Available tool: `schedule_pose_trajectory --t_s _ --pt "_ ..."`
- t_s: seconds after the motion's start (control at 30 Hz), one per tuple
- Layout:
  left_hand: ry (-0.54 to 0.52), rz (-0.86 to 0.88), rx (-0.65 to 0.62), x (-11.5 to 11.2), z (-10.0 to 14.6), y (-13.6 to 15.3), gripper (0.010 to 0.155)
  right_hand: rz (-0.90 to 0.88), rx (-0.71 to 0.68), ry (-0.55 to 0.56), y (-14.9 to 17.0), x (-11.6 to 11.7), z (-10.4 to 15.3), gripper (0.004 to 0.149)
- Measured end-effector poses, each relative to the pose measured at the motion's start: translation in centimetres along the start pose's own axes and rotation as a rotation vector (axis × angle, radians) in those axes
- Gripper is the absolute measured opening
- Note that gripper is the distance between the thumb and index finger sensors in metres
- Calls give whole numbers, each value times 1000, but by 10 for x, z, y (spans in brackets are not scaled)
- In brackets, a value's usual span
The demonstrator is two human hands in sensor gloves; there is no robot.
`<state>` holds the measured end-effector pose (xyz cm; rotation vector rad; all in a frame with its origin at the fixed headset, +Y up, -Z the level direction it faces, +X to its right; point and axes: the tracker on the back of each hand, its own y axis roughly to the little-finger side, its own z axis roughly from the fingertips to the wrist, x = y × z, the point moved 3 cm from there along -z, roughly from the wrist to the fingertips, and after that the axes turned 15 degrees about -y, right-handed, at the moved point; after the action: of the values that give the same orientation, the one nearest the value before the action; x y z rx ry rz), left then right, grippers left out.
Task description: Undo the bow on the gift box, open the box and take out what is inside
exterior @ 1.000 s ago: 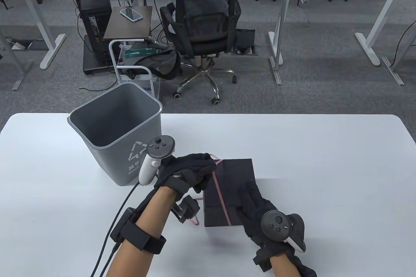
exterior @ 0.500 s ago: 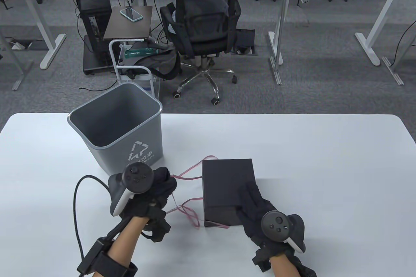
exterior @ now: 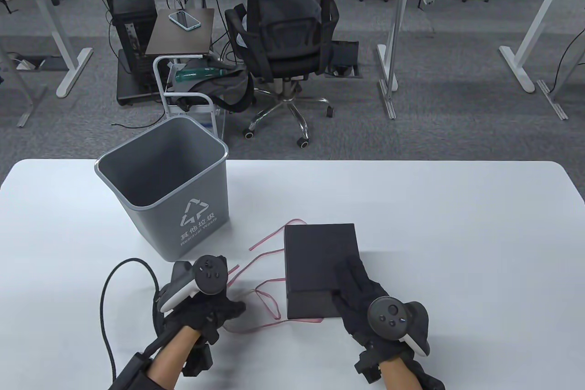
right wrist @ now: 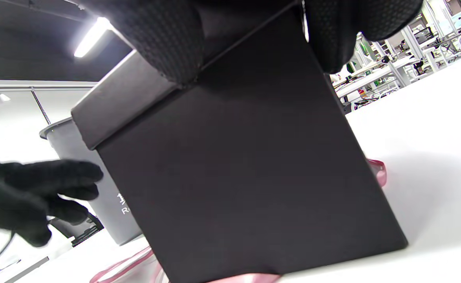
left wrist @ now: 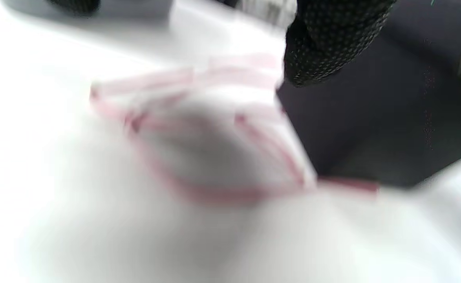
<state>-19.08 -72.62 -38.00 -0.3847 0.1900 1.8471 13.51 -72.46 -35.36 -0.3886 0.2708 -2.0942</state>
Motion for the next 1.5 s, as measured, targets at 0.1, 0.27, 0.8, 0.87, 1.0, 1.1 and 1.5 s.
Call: schedule_pose_trajectory --t_s 0.1,0.27,0.8,0.87,1.0,1.1,1.5 --pt "35 -173 -9 -34 -20 -4 127 -4 1 -2 0 0 0 69" --pt "118 -256 -14 -68 -46 -16 134 -6 2 -5 0 0 0 69" --pt "-334 -197 -36 -34 -61 -39 89 0 1 -12 -1 0 -1 69" --pt "-370 -214 -40 -32 -61 -42 71 -1 1 -12 -1 0 -1 69" --pt "-425 -230 -79 -28 -59 -47 45 2 1 -11 -1 0 -1 69" --pt "-411 -184 -56 -27 -58 -46 35 6 2 -8 -1 0 -1 69" --pt "-384 -71 105 -22 -47 -11 36 3 -4 2 1 1 0 69"
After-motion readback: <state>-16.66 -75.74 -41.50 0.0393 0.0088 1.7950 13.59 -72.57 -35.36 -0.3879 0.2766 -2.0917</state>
